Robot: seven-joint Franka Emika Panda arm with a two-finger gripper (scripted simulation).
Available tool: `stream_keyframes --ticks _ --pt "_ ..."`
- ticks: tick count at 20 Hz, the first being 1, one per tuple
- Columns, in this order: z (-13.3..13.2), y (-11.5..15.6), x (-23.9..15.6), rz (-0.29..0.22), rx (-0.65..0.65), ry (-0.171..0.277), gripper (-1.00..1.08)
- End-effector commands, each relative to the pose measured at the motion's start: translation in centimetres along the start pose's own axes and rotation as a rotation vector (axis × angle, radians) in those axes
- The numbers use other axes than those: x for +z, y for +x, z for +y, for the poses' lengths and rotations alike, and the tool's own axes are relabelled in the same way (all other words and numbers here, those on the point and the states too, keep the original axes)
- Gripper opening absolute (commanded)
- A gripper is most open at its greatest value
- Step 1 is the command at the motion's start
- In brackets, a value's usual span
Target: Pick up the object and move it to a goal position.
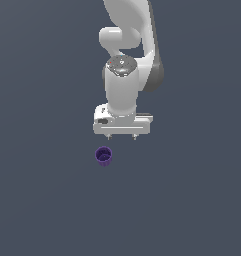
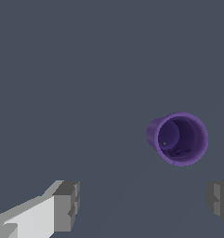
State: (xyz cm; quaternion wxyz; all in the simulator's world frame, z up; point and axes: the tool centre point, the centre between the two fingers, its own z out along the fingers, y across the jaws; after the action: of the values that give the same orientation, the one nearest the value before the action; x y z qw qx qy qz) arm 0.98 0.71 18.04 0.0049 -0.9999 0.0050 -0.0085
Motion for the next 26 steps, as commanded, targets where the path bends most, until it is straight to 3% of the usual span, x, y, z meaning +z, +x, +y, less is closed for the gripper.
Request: stream_keyframes --ticks 1,14,20,26 --pt "0.0 0.0 0.0 0.000 0.000 0.000 0.28" --pt "0.0 0.3 -0.5 0.009 -0.002 0.000 0.28" --pt "0.9 0.1 0.3 -0.018 0.105 0.030 0.28" --pt "2.6 -0.2 1.7 -0.069 0.301 0.085 0.28"
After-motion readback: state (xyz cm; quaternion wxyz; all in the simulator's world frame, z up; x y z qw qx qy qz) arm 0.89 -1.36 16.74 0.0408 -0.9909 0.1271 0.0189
